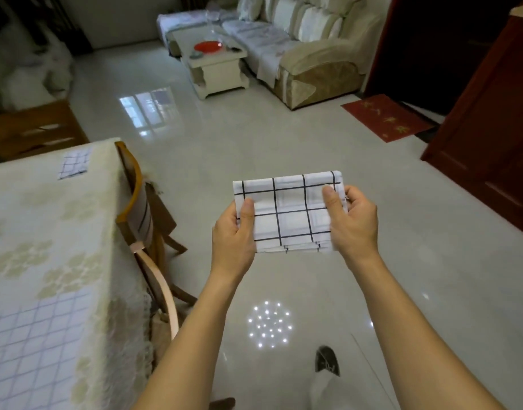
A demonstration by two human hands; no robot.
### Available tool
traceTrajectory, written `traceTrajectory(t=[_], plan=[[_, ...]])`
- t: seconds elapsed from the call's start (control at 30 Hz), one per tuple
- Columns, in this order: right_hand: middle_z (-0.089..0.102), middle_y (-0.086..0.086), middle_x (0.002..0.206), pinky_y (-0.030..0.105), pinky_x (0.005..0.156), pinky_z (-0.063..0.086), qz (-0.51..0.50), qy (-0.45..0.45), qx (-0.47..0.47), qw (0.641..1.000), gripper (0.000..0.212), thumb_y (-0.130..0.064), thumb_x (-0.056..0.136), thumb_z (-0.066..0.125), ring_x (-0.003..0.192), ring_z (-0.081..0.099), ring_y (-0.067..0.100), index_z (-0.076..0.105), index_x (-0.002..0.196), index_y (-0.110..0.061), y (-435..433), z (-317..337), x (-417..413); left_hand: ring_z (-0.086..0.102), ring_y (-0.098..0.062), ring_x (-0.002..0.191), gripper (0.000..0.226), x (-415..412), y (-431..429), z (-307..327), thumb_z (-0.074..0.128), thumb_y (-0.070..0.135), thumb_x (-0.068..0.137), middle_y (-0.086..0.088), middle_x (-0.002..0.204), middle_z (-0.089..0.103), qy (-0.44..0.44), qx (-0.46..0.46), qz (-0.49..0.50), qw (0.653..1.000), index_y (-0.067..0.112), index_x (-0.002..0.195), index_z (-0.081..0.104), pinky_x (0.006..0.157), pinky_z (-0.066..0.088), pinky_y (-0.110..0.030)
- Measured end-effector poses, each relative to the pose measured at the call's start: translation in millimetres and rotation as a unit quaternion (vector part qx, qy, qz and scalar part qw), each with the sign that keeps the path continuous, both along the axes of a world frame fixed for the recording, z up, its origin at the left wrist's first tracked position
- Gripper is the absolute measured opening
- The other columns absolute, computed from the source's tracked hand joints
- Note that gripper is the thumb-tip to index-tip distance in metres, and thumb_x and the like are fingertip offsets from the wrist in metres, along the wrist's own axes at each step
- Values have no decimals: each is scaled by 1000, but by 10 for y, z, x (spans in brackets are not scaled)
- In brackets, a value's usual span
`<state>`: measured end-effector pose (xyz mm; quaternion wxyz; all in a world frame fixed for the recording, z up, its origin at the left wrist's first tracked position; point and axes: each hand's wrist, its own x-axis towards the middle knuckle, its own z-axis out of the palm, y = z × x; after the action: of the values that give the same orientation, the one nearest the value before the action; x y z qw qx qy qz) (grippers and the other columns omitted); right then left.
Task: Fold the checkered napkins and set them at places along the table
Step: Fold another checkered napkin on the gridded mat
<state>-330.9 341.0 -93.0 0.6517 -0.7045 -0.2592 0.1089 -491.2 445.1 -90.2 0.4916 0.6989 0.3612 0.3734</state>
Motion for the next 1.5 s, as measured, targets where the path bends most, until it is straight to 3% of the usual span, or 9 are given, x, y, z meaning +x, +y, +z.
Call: traceTrajectory(t=[0.17, 0.27, 0.37, 0.57, 0.73, 0.87, 1.0, 1.2, 1.5], plan=[[52, 1, 67, 29, 57, 40, 74, 15, 11, 997, 39, -37, 99, 63, 61, 46, 14, 54, 77, -6, 697, 129, 650, 65, -27, 77, 48, 490, 444, 219, 42, 42, 107, -16, 82, 68, 44, 49, 70, 995, 3, 90, 63, 66, 52, -40], [53, -2, 66, 28, 57, 41, 133, 26, 17, 991, 34, -35, 99, 62, 61, 48, 13, 54, 73, -14, 1124, 250, 893, 62, -35, 79, 57, 612, 709, 341, 40, 50, 106, -22, 84, 65, 45, 72, 120, 989, -1, 91, 61, 68, 51, -48], [50, 2, 69, 31, 59, 40, 191, 30, 21, 981, 39, -37, 100, 60, 64, 46, 16, 52, 78, -5, 1561, 202, 939, 61, -41, 83, 64, 613, 953, 316, 38, 55, 104, -26, 89, 64, 59, 73, 171, 981, -5, 96, 58, 72, 50, -56], [48, 5, 71, 32, 59, 39, 278, 15, 3, 960, 42, -35, 101, 58, 65, 44, 16, 50, 82, 2, 2431, -54, 793, 67, -4, 83, 31, 408, 1520, 114, 43, 39, 107, 14, 87, 72, 80, 27, 254, 964, 27, 91, 67, 67, 48, -15], [46, 2, 70, 30, 58, 36, 307, -25, -21, 951, 42, -33, 102, 57, 64, 42, 13, 47, 81, 2, 3386, 50, 825, 69, -12, 84, 36, 427, 2410, -21, 43, 41, 108, 2, 89, 74, 35, 5, 275, 961, 18, 96, 69, 72, 58, -30], [40, -2, 70, 32, 59, 34, 291, -56, -39, 954, 43, -32, 103, 55, 64, 37, 12, 39, 79, -1, 4179, 269, 1019, 65, -31, 78, 56, 603, 3324, 94, 43, 49, 106, -23, 88, 67, 11, 15, 264, 964, -3, 94, 60, 66, 52, -44], [40, 0, 71, 33, 60, 34, 284, -76, -30, 955, 46, -38, 100, 54, 66, 38, 14, 39, 79, -1, 5017, 399, 1144, 68, -29, 85, 50, 738, 4101, 280, 43, 45, 107, -18, 89, 69, -3, 17, 244, 970, 1, 97, 64, 74, 59, -45], [43, 3, 71, 33, 61, 35, 305, -27, -22, 952, 51, -44, 96, 56, 66, 40, 16, 41, 81, 2, 5931, 184, 1230, 70, 2, 94, 29, 838, 4906, 225, 43, 39, 107, 20, 98, 76, -15, -29, 249, 968, 30, 103, 71, 77, 55, -17], [47, -5, 64, 28, 56, 36, 363, 21, 8, 932, 38, -33, 101, 58, 60, 44, 11, 46, 72, -13, 7695, 56, 1655, 69, 6, 92, 30, 1349, 6390, 180, 41, 46, 106, 25, 93, 74, 39, -23, 348, 936, 35, 102, 69, 74, 54, -15]])
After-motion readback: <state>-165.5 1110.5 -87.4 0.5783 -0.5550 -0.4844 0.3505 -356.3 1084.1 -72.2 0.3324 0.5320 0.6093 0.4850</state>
